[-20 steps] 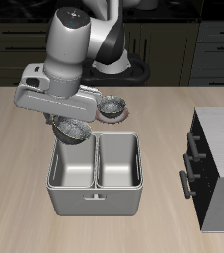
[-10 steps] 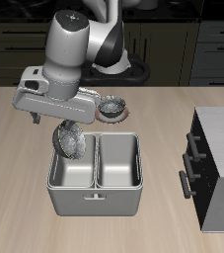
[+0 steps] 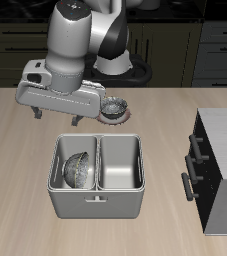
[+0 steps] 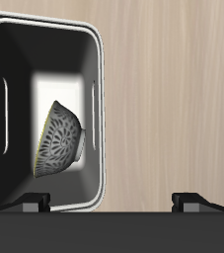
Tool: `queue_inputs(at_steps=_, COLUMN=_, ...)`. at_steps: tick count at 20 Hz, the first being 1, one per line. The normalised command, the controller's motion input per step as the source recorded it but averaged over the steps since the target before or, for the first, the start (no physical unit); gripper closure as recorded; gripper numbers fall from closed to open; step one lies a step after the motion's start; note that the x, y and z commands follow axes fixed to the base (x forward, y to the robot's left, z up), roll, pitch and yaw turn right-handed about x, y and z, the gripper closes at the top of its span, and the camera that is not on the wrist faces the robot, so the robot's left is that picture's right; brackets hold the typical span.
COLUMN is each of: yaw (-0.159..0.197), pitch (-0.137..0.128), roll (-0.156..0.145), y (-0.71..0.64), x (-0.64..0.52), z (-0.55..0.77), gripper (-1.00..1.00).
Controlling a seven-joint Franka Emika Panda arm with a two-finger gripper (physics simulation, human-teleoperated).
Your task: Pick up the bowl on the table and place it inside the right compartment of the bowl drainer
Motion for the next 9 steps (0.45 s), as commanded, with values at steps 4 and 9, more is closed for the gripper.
queue_inputs(at_steps=4, yaw=0.028, pitch=-0.097, roll=0.175, y=0.57, x=-0.37, z=0.39, gripper=-1.00)
queue_inputs(at_steps=9, yaw=-0.002, pitch=-0.032, roll=0.013, y=0.15, x=-0.05, z=0.26, gripper=-1.00)
